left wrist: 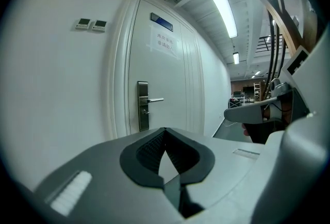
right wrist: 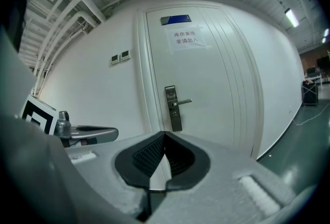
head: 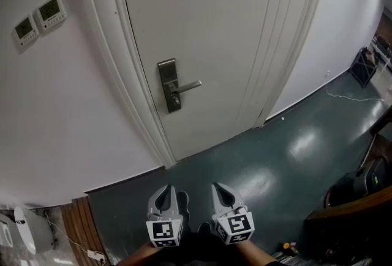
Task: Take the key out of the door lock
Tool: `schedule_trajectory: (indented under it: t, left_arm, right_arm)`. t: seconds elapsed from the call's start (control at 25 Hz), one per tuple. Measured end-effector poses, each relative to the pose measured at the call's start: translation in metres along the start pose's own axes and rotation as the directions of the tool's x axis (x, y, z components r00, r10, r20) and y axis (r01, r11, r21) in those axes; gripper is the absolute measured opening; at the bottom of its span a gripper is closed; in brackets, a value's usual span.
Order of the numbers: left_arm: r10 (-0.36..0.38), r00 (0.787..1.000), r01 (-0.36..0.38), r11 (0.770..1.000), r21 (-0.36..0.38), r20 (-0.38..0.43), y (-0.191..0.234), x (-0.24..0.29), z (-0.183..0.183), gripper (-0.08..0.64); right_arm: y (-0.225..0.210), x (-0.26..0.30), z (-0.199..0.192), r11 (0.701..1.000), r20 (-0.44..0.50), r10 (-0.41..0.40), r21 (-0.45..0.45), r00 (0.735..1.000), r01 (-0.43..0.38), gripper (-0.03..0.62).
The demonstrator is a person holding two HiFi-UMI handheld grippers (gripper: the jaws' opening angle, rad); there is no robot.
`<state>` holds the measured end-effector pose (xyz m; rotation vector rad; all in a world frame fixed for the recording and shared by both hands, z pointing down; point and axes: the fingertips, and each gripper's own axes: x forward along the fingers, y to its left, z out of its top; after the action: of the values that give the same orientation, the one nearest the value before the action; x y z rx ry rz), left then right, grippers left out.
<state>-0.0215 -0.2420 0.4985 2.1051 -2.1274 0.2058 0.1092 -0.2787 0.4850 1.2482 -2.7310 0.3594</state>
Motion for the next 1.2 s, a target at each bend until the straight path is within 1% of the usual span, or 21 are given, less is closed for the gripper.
schedule_trajectory:
  t: [0.16, 0.28, 0.48, 0.64, 0.84, 0.96, 1.08, 1.16, 1.2]
  left_arm:
    - [-0.026, 1.000, 0.026, 1.000, -0.011, -0.012, 0.003, 0.032, -0.003, 0.018]
    - [-0.046, 0.999, 0.046, 0.999, -0.003, -0.010, 0.006, 0.058, -0.001, 0.018]
    - [-0.063, 0.998, 0.063, 0.998, 0.004, -0.012, 0.028, 0.108, 0.008, 0.018]
    - [-0.062, 0.998, 0.062, 0.998, 0.002, -0.007, 0.050, 0.144, 0.019, 0.018]
    - [-0.058, 0.998, 0.058, 0.998, -0.004, -0.006, 0.078, 0.178, 0.026, 0.018]
    - [-0.060, 0.998, 0.060, 0.998, -0.006, -0.008, 0.095, 0.195, 0.029, 0.018]
    - [-0.064, 0.998, 0.063, 0.998, -0.005, -0.008, 0.111, 0.213, 0.031, 0.018]
    - [-0.065, 0.998, 0.065, 0.998, -0.002, -0.010, 0.122, 0.223, 0.032, 0.018]
    - [-0.066, 0.998, 0.066, 0.998, 0.001, -0.011, 0.127, 0.228, 0.031, 0.018]
  right_arm:
    - [-0.015, 0.020, 0.000, 1.000, -0.010, -0.011, 0.009, 1.000, 0.011, -0.008]
    - [-0.026, 0.039, 0.001, 1.000, -0.021, -0.013, 0.019, 1.000, 0.014, -0.008]
    - [-0.042, 0.089, 0.013, 0.998, -0.044, -0.018, 0.062, 0.999, 0.021, -0.008]
    - [-0.046, 0.137, 0.026, 0.994, -0.063, 0.026, 0.109, 0.998, -0.019, -0.008]
    - [-0.047, 0.195, 0.041, 0.990, -0.088, 0.069, 0.127, 0.994, -0.058, -0.008]
    - [-0.044, 0.226, 0.047, 0.984, -0.099, 0.103, 0.156, 0.990, -0.087, -0.008]
    - [-0.037, 0.257, 0.050, 0.966, -0.103, 0.160, 0.220, 0.982, -0.135, -0.008]
    - [-0.033, 0.275, 0.050, 0.946, -0.099, 0.200, 0.279, 0.975, -0.166, -0.006]
    - [-0.031, 0.283, 0.050, 0.934, -0.096, 0.218, 0.311, 0.971, -0.179, 0.017]
